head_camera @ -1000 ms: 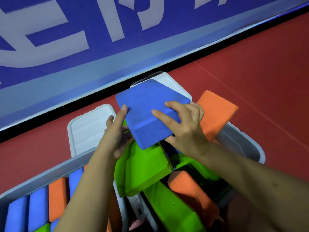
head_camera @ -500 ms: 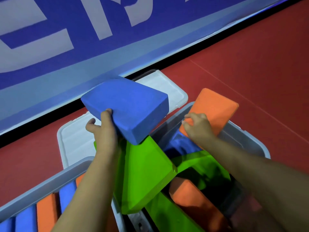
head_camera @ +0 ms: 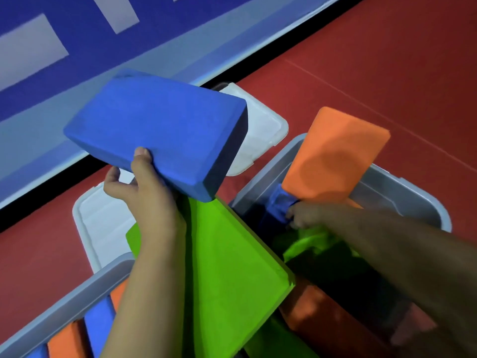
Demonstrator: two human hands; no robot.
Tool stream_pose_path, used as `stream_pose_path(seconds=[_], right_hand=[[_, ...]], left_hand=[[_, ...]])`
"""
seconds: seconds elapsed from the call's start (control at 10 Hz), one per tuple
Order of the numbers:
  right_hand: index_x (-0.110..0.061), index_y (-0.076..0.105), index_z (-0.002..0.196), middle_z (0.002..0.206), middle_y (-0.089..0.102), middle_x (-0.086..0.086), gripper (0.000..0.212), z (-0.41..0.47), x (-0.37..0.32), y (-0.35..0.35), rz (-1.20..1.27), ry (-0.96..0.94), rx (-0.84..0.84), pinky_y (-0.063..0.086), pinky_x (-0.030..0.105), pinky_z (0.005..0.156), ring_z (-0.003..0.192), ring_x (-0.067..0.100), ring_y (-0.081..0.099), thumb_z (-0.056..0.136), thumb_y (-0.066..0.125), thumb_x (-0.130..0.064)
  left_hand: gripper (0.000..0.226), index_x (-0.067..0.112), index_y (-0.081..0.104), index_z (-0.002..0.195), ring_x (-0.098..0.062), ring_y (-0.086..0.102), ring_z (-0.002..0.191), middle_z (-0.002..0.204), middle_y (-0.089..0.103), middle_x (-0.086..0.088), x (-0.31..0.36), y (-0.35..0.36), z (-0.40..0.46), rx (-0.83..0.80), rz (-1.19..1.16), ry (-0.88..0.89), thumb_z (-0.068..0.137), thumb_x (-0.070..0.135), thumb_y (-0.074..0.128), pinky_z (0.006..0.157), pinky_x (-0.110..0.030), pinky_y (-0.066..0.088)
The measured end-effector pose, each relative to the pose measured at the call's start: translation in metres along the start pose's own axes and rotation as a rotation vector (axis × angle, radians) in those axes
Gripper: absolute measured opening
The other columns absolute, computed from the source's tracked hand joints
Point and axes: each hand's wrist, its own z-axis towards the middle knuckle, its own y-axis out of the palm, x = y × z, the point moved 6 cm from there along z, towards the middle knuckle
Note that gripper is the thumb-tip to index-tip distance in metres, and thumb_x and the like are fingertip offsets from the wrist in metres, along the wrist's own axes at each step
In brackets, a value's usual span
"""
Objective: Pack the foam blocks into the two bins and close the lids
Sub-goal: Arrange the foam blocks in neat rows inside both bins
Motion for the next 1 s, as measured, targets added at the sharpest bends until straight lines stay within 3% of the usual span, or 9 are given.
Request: stream_pose_path(seconds=[0.2,0.3,0.4,0.5,0.6,0.7,0.8,0.9,1.0], right_hand=[[-0.015,0.057,0.109,0.072,0.052,0.003,0.025,-0.013,0.034,-0.009,0.548,0.179,-0.093,0.033,0.022,0.06,0.062,0.012,0.046,0.095,0.051,-0.035],[-0.019,0.056,0.093,0.089,0.061,0.008,0.045,-0.038,0.053,-0.001,0.72,0.322,-0.243,0.037,0.026,0.072,0.081,0.008,0.058,0.082,0.055,-0.063],[-0.014,0.049,0.071,0.101,0.06,0.024,0.054,-0.066,0.076,-0.006,0.856,0.434,-0.163,0.047,0.026,0.074,0.089,0.013,0.061,0.084,0.05,-0.066],[-0.016,0.046,0.071,0.061,0.054,0.003,0.038,-0.08,0.086,-0.031,1.088,0.456,0.167,0.038,0.02,0.048,0.057,0.013,0.045,0.088,0.059,-0.047],[-0.021,0.045,0.078,0.051,0.055,-0.004,0.022,-0.087,0.071,-0.06,1.353,0.276,0.319,0.036,0.015,0.037,0.045,0.008,0.05,0.092,0.06,-0.028],[-0.02,0.05,0.081,0.074,0.064,0.0,0.016,-0.079,0.066,-0.065,1.509,0.242,0.315,0.041,0.019,0.047,0.053,0.01,0.053,0.093,0.059,-0.017],[-0.01,0.061,0.11,0.123,0.063,0.011,0.033,-0.065,0.071,-0.067,1.548,0.234,0.407,0.05,0.037,0.084,0.088,0.023,0.062,0.079,0.072,-0.008],[-0.007,0.052,0.126,0.13,0.056,0.011,0.091,-0.082,0.074,-0.085,1.368,0.309,0.679,0.05,0.038,0.088,0.107,0.025,0.059,0.045,0.092,-0.023],[-0.018,0.04,0.133,0.136,0.039,0.012,0.096,-0.107,0.068,-0.118,0.917,0.377,0.873,0.039,0.043,0.101,0.125,0.034,0.044,0.053,0.087,-0.044]], left_hand=[[0.054,0.017,0.03,0.127,-0.012,0.06,0.086,0.094,0.055,0.016,-0.009,-0.003,0.003,0.023,-0.059,0.003,0.087,0.045,0.054,0.072,-0.032,0.047],[0.047,0.017,0.03,0.129,-0.009,0.059,0.077,0.088,0.053,0.014,-0.001,0.0,-0.005,-0.006,-0.059,-0.025,0.093,0.039,0.051,0.063,-0.025,0.047],[0.043,0.015,0.032,0.126,-0.007,0.058,0.062,0.079,0.052,0.009,0.003,0.002,-0.01,-0.054,-0.111,-0.063,0.094,0.033,0.052,0.06,-0.024,0.043],[0.031,0.019,0.032,0.115,-0.002,0.057,0.049,0.074,0.055,0.009,0.009,0.002,-0.022,-0.082,-0.118,-0.072,0.094,0.028,0.053,0.061,-0.026,0.042],[0.046,0.016,0.031,0.13,-0.004,0.061,0.058,0.085,0.058,0.008,0.009,-0.001,-0.029,-0.099,-0.099,-0.091,0.093,0.028,0.055,0.06,-0.024,0.045],[0.055,0.021,0.028,0.137,-0.013,0.062,0.075,0.094,0.058,0.007,0.011,-0.003,-0.039,-0.1,-0.089,-0.105,0.092,0.026,0.058,0.067,-0.028,0.047],[0.05,0.022,0.033,0.133,-0.011,0.06,0.068,0.092,0.059,0.006,0.007,-0.008,-0.043,-0.123,-0.124,-0.145,0.091,0.029,0.058,0.064,-0.026,0.047],[0.073,0.021,0.039,0.136,-0.011,0.059,0.064,0.09,0.056,0.003,0.002,-0.012,-0.039,-0.222,-0.199,-0.189,0.07,0.039,0.065,0.056,-0.021,0.049],[0.08,0.026,0.039,0.142,-0.01,0.06,0.064,0.09,0.063,0.005,0.009,-0.019,-0.039,-0.265,-0.181,-0.156,0.067,0.038,0.064,0.055,-0.02,0.049]])
